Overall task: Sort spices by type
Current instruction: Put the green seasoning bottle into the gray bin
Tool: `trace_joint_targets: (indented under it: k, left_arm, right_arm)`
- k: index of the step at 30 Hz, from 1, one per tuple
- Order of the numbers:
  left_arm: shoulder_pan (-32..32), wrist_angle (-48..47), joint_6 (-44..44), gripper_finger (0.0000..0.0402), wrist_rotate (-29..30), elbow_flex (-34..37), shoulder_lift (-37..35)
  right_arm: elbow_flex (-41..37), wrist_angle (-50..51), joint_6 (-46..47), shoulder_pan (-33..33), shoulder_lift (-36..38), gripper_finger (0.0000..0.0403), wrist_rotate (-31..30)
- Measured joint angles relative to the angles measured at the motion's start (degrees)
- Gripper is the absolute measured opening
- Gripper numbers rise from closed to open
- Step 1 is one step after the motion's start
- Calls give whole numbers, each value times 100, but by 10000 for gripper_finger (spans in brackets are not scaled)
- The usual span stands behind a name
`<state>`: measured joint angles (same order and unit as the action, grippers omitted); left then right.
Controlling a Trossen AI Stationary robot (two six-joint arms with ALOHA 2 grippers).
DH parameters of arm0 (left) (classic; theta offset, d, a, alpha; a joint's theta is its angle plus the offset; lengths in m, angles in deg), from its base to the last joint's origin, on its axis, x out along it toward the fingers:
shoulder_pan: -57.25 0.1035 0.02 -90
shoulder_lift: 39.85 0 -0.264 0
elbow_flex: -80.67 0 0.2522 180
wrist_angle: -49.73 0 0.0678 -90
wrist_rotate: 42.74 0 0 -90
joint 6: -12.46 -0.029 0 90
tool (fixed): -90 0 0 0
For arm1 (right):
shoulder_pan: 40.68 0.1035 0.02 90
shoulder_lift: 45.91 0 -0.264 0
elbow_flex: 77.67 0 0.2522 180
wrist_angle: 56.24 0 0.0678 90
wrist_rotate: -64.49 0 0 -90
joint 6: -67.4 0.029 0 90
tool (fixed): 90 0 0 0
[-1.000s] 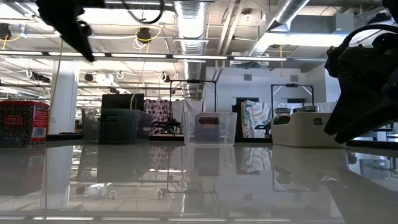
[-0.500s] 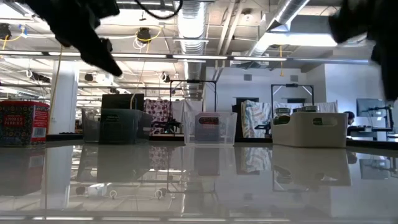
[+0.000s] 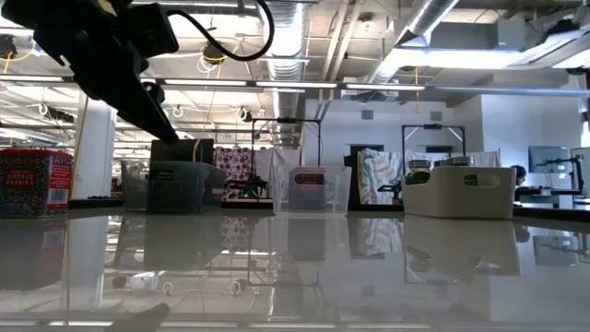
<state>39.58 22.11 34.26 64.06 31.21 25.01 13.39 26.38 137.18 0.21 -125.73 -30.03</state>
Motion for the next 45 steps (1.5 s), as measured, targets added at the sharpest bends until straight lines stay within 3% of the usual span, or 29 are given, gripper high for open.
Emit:
trace_joint_targets:
  k: [8, 17, 23, 34, 38, 42, 45]
  left_arm:
    - [0, 45, -197, 233, 2, 0, 0]
    - [0, 45, -910, 233, 2, 0, 0]
    - [0, 43, -913, 233, 2, 0, 0]
    - [2, 43, -898, 233, 4, 0, -2]
    - [0, 43, -896, 233, 4, 0, -4]
    - [1, 43, -896, 233, 4, 0, -4]
    - [1, 43, -896, 233, 4, 0, -4]
  right_arm:
    - [0, -227, -798, -185, -8, 273, -181]
    - [0, 70, -904, -628, -10, 277, -577]
    - [0, 508, -1028, -773, -10, 282, -634]
    - [0, 1003, -857, -794, -12, 395, -636]
    - [0, 1026, -397, -777, -12, 378, -636]
    - [0, 1170, -543, -755, -14, 367, -611]
    - [-2, 1188, -278, -695, -14, 364, -315]
